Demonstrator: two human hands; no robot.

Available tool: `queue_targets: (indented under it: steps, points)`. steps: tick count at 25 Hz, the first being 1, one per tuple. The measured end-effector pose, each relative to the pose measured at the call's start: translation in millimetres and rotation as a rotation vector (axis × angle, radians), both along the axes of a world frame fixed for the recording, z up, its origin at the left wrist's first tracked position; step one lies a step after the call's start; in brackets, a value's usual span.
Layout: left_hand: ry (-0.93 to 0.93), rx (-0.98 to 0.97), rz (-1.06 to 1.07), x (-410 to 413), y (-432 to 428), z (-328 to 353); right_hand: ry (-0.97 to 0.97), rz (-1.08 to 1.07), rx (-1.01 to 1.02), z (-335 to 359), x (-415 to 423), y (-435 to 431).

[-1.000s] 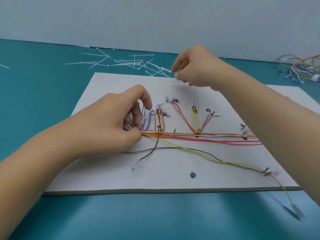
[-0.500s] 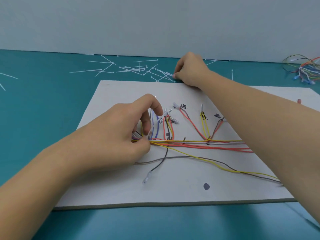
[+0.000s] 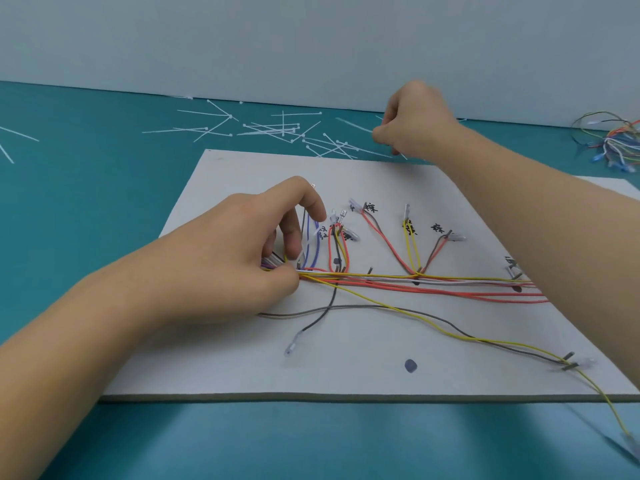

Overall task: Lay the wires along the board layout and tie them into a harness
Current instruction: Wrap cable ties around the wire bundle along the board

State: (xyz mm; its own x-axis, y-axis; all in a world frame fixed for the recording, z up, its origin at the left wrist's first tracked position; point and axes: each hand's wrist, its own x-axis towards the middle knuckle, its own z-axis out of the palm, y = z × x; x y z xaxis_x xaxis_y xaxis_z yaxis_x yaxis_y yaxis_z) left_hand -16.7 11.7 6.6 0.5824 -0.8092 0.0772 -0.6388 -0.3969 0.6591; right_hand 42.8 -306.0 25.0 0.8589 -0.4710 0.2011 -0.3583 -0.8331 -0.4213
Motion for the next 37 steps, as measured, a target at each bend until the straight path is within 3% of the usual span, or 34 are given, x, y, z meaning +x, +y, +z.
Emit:
queue_targets:
  steps: [5,9,12,15,21,31,37]
  points:
    - [-0.018,-0.043,0.035,1.3,-0.1,0.4,-0.192,-0.041,0.105,31.8,-64.1,21.4]
    - [-0.189,-0.206,0.164,1.0,-3.2,2.3,-0.155,0.268,-0.009,48.5,-139.9,77.7]
    - [-0.349,-0.291,0.168,-4.3,-4.9,5.8,-0.107,0.471,0.125,46.0,-171.2,103.3]
    - [-0.389,-0.343,0.156,-9.5,-3.9,10.4,-0.095,0.489,0.31,33.3,-179.4,106.7]
    - [-0.213,-0.29,-0.059,-10.2,-4.4,12.7,-0.118,0.494,0.513,14.4,-178.9,101.8]
    - [0.008,-0.324,0.057,-17.4,-9.8,7.2,-0.192,0.376,0.581,7.4,-177.1,92.5]
    - [0.03,-0.326,0.057,-16.2,-11.4,7.0,-0.237,0.453,0.668,5.8,-179.4,102.0]
